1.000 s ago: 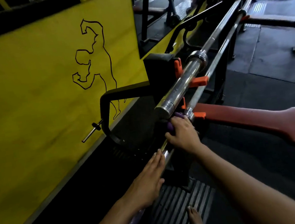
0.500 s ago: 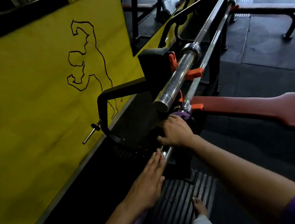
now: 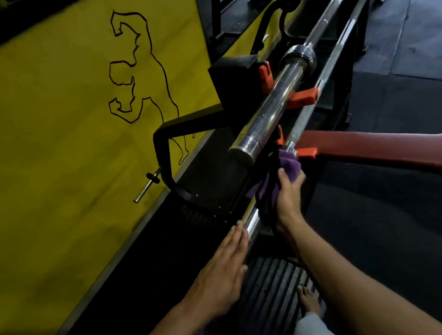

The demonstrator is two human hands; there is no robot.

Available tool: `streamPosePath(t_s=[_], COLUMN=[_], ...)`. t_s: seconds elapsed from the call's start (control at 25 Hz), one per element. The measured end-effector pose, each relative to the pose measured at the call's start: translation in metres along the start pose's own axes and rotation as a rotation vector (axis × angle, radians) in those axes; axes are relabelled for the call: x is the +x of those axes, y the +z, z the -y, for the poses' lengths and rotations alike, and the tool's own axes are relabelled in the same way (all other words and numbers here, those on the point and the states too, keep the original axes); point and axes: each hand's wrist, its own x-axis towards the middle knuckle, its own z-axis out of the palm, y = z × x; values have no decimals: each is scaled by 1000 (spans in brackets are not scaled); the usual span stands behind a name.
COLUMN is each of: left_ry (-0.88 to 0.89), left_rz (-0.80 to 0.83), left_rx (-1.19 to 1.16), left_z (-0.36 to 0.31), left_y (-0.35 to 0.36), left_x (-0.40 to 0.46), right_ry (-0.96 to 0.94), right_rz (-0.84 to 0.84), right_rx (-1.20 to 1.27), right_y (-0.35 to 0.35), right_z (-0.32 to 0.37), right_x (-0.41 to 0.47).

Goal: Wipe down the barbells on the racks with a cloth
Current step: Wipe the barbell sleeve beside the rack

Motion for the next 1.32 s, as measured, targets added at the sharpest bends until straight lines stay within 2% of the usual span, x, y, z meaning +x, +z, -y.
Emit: streamPosePath(t_s=[0.08, 0.16, 0.24, 0.44, 0.52, 0.68, 0.76, 0.8, 0.92, 1.0, 1.08, 1.2, 1.32], left_ry=[-3, 10, 16, 3, -5, 20, 27, 36, 42, 61, 96, 91, 166], left_rz=[4, -3, -1, 2, 1, -29, -38, -43, -24, -5, 12, 11, -56], left_rx=[-12, -2, 1, -16, -5, -20, -30, -28, -36, -128, -246, -285, -164], left_z=[2, 4, 3, 2, 3, 8, 9, 8, 9, 11, 16, 43, 55], left_y=[0, 1, 1, 0, 1, 5, 5, 3, 4, 1, -15, -54, -94], left_x=[0, 1, 2, 3, 3, 3, 4, 4, 2, 1, 1, 22, 74], right_ry=[135, 343, 419, 306, 338, 431, 358, 298, 147, -5, -176, -329, -428], right_rz=[-54, 129, 259, 192, 144, 243, 250, 200, 66, 65, 81, 121, 188], right_rx=[159, 392, 504, 514, 507, 393, 324, 285, -51, -312, -468, -436, -460], right_y=[9, 1, -14, -4, 0, -13, -12, -6, -2, -22, -53, -83, -84], right_z=[-3, -14, -27, -5, -4, -24, -11, -3, 15, 13, 12, 19, 22], right_x=[12, -2, -19, 11, 9, -28, -29, -24, -7, -5, -14, -24, -38])
